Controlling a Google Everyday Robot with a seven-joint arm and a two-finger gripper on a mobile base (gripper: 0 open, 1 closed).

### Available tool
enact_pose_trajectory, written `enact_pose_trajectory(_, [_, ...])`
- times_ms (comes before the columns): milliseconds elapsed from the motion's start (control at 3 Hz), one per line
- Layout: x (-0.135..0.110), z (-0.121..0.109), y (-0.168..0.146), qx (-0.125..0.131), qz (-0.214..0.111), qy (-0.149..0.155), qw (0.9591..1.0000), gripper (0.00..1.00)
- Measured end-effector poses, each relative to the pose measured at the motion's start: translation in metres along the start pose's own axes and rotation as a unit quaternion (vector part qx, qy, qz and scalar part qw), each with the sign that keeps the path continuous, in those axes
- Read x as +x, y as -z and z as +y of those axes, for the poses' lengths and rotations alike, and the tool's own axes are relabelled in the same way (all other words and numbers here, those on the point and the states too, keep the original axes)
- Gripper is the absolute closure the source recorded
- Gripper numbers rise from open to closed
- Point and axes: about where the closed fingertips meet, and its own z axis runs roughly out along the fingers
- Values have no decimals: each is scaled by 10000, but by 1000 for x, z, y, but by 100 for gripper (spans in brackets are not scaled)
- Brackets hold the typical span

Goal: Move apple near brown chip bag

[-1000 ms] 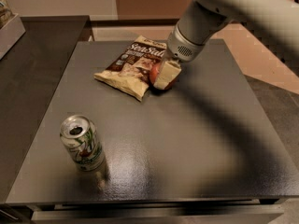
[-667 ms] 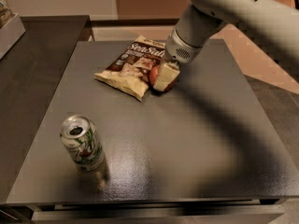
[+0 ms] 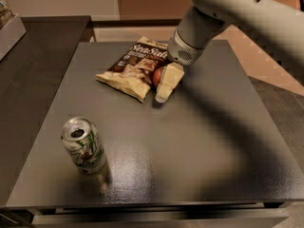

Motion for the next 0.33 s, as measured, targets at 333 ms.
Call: enact_pose_trajectory(333, [0, 0, 0, -1, 0, 0, 10000, 0])
